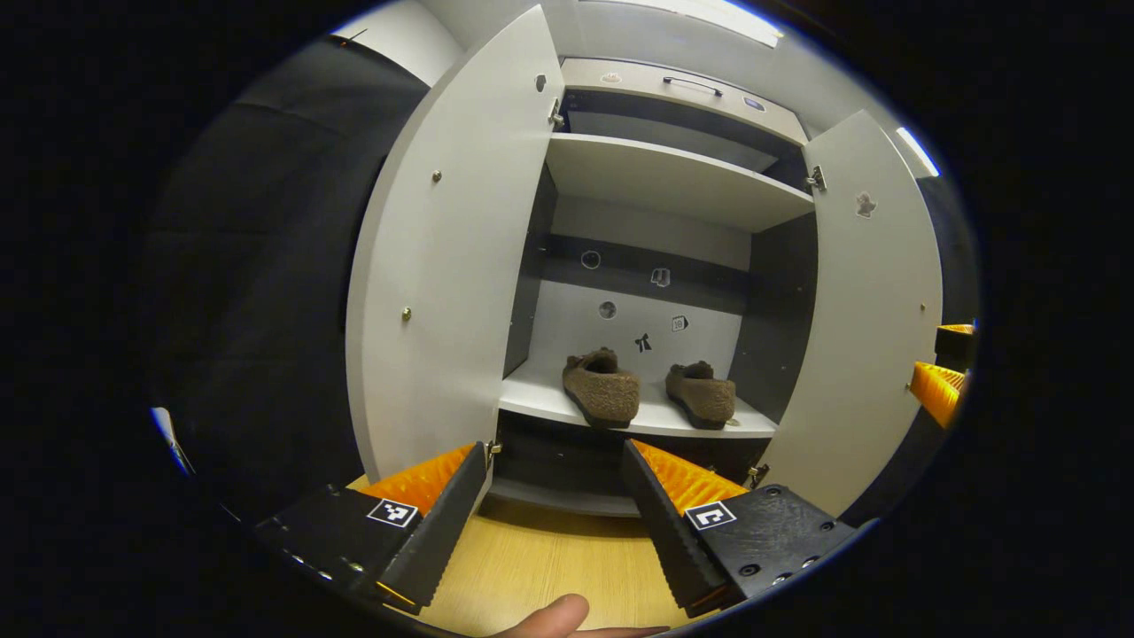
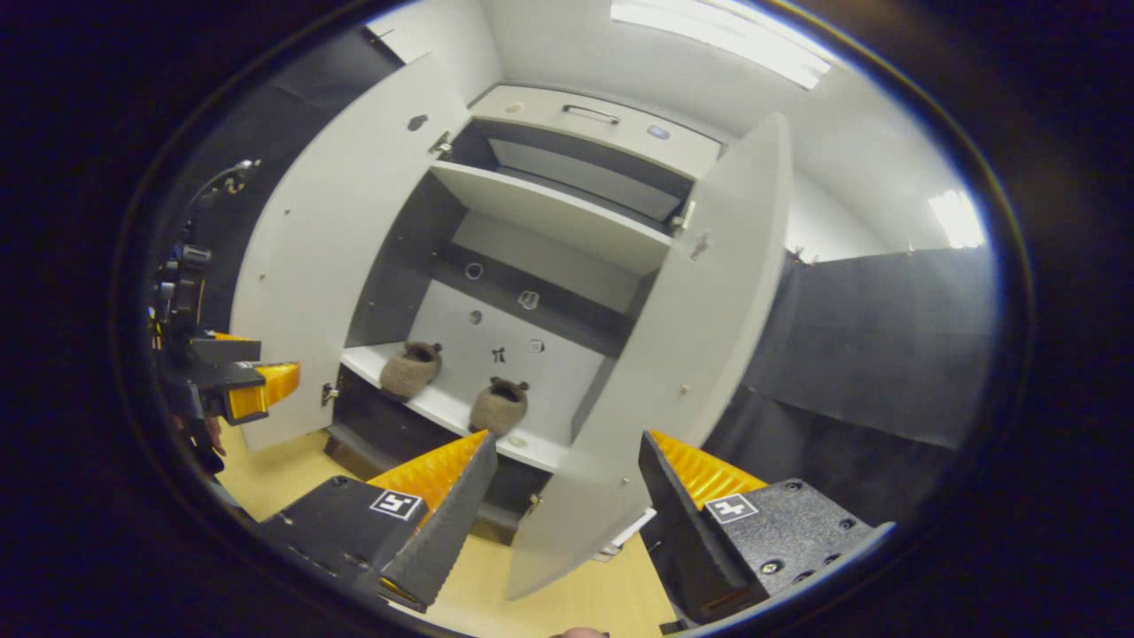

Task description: Grab one shoe with the right hand and put it into the shoe cabinet, grab the other shoe with the left hand and put it into the shoe cabinet; then close the right door with the right hand and the left door with the left hand.

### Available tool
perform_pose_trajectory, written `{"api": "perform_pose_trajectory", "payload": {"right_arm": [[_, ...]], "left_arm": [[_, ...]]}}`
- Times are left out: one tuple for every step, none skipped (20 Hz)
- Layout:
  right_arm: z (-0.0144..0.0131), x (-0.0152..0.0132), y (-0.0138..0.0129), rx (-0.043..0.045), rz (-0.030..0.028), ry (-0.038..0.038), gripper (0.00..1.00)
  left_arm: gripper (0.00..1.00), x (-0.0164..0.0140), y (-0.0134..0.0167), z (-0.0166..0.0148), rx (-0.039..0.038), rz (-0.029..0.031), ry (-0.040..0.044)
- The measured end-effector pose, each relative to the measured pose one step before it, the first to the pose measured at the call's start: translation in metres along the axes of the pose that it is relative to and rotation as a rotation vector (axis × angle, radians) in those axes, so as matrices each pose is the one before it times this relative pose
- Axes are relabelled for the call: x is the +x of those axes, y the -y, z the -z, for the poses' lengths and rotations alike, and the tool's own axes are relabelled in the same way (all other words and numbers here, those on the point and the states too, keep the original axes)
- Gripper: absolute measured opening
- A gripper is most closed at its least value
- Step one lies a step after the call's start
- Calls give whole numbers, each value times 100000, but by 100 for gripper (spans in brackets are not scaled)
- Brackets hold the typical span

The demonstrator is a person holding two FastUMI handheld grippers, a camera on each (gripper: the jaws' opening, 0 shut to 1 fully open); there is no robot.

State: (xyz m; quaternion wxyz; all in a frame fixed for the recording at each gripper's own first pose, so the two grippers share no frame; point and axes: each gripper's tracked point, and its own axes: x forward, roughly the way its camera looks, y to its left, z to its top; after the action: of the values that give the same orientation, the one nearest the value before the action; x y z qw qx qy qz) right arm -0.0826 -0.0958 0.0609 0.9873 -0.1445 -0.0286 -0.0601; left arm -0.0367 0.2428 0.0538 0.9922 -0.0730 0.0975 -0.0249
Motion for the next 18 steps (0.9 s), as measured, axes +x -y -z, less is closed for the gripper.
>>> {"api": "perform_pose_trajectory", "payload": {"right_arm": [[721, -326, 2798, 989, 6867, -948, 100], [797, -16, 2787, 467, 7603, -1636, 100], [773, 666, 2372, 759, 5853, -1883, 100], [694, 832, 1464, 1241, 3553, -2398, 100], [694, 1167, 251, 1451, -645, -2980, 100], [703, 809, -501, -220, -1781, -2884, 100], [142, 758, -634, -1189, -1817, -699, 100], [-252, 376, -1062, -1654, -2560, 814, 100], [-195, 81, -371, -3310, 666, 1513, 100], [-489, 9, -129, -3253, 496, 3411, 92], [268, -33, -739, -2321, -1945, -970, 91], [-106, -323, -770, 618, -2325, -455, 84], [-448, -197, -891, 2125, -2733, 550, 83], [-317, -176, -1347, 1013, -3822, 344, 82], [-694, 154, -1461, -35, -4328, 2423, 82], [-396, 210, -1254, -2624, -4098, 1727, 82], [-500, 445, -1074, -2410, -2434, 1506, 81], [-465, 565, -847, -1554, -1675, 1504, 82]], "left_arm": [[94, 77, 345, 576, 1444, 993, -1788], [94, 199, 259, 416, 996, 355, -1624], [94, 83, 243, 366, 707, 360, -1534], [94, 26, 327, 220, 110, 811, -970], [94, -99, 204, 22, -121, 547, -68], [94, -167, 152, -14, 15, 472, 182], [94, -140, -41, 50, 566, 37, 240], [94, -112, -91, 208, 1286, 120, -582], [94, -106, -340, 285, 1956, -750, -1108], [94, -83, -648, 148, 2187, -1828, -525], [94, -81, -413, 133, 1255, -1100, 18], [94, -51, -181, 82, 189, -989, 119], [94, -40, -238, 249, -576, -702, -791], [94, -18, -196, 190, -890, -221, -918], [94, -52, -237, -5, 147, -1038, -581], [94, -89, -174, -419, 848, -897, 1254], [94, -155, -36, -723, 442, -484, 2855], [94, -308, -215, -695, -563, -818, 2542]]}}
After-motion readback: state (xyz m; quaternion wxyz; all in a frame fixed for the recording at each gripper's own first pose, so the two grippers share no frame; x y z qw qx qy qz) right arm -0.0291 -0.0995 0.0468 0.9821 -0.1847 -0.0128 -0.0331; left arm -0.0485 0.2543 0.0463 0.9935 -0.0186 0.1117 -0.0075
